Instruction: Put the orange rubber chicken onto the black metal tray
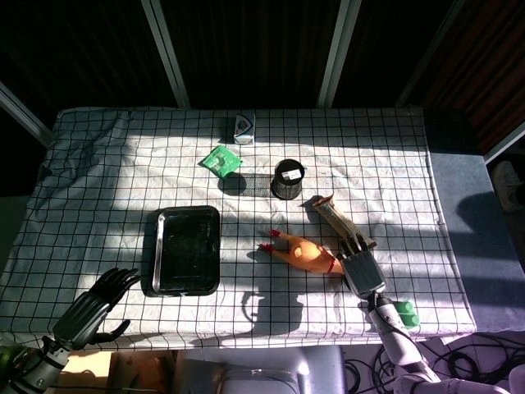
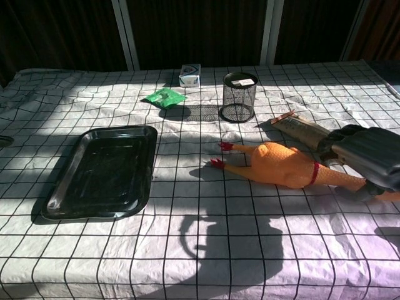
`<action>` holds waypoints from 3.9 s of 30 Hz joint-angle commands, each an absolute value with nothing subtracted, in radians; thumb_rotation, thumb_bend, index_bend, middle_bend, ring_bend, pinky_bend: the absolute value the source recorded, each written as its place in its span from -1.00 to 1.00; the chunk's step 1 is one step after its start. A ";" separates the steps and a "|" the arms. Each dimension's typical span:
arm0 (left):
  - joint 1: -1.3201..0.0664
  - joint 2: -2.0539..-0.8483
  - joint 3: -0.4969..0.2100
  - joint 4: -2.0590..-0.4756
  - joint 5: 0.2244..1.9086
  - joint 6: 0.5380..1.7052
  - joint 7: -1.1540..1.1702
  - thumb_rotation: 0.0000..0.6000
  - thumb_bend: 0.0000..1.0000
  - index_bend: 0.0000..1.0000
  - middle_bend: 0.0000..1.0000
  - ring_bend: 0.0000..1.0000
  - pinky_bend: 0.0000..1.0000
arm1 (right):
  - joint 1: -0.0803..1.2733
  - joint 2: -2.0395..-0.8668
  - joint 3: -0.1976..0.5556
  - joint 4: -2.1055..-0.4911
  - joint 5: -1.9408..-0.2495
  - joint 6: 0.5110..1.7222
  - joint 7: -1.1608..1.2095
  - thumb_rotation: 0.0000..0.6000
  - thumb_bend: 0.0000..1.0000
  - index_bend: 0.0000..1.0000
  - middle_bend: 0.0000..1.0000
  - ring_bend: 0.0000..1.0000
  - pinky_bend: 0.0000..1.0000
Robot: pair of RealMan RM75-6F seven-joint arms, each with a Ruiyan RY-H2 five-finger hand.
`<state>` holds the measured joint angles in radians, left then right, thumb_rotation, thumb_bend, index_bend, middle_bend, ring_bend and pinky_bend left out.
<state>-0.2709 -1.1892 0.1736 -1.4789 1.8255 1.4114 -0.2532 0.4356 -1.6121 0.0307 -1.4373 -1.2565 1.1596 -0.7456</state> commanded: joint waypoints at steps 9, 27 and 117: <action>-0.272 -1.188 0.174 -1.481 1.814 1.403 -0.257 1.00 -0.25 -1.00 -1.00 -1.00 -1.00 | 0.441 -1.668 -0.042 -1.264 -1.528 1.284 -0.641 1.00 0.03 0.72 0.17 0.30 0.45; -0.322 -1.144 0.158 -1.516 1.899 1.473 -0.373 1.00 -0.27 -1.00 -1.00 -1.00 -1.00 | 0.475 -1.557 -0.057 -1.224 -1.764 1.450 -0.294 1.00 0.32 0.89 0.32 0.58 0.74; -0.575 -1.427 -0.079 -1.687 1.482 1.154 -0.198 1.00 -0.01 0.10 0.14 0.19 0.79 | 0.692 -1.572 0.167 -1.857 -1.449 1.154 -0.785 1.00 0.32 0.89 0.32 0.59 0.74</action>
